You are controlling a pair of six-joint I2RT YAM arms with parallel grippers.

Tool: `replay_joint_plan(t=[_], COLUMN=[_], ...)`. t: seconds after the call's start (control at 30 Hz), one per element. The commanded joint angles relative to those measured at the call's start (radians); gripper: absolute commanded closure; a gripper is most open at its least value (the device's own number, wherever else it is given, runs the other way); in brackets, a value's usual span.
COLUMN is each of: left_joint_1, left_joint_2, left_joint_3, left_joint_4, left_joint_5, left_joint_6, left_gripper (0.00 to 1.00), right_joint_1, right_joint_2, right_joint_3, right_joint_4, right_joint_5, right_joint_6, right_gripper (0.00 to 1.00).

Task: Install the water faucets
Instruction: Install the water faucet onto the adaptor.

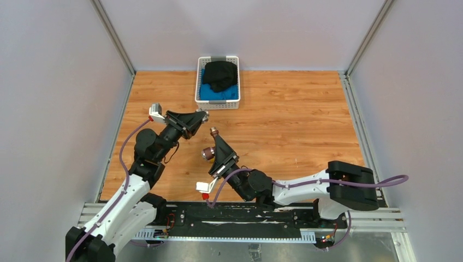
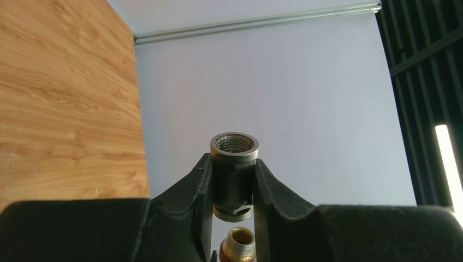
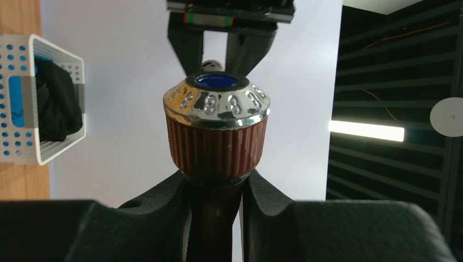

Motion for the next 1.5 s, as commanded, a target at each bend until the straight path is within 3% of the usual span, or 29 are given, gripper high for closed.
replay_joint_plan(t=[0.0, 0.23, 1.47], left_joint_1=[0.003, 0.003, 0.003], left_joint_2=[-0.030, -0.065, -0.097], left_joint_3=[-0.013, -0.026, 0.007], left_joint_4=[0.036, 0.024, -0.074], left_joint_5=[-0.003, -0.011, 0.008], left_joint_6=[-0.010, -0.005, 0.061], left_gripper=[1.00, 1.00, 1.00], right_joint_1=[0.013, 0.013, -0.024], right_joint_2=[0.047, 0.027, 0.027], right_joint_3=[0.093, 0.113, 0.193], right_joint_4=[0.136, 0.019, -0.233], right_joint_5=[-0.043, -0.056, -0.048], right_joint_6=[-0.039, 0.032, 0.168], right_gripper=[1.00, 1.00, 1.00])
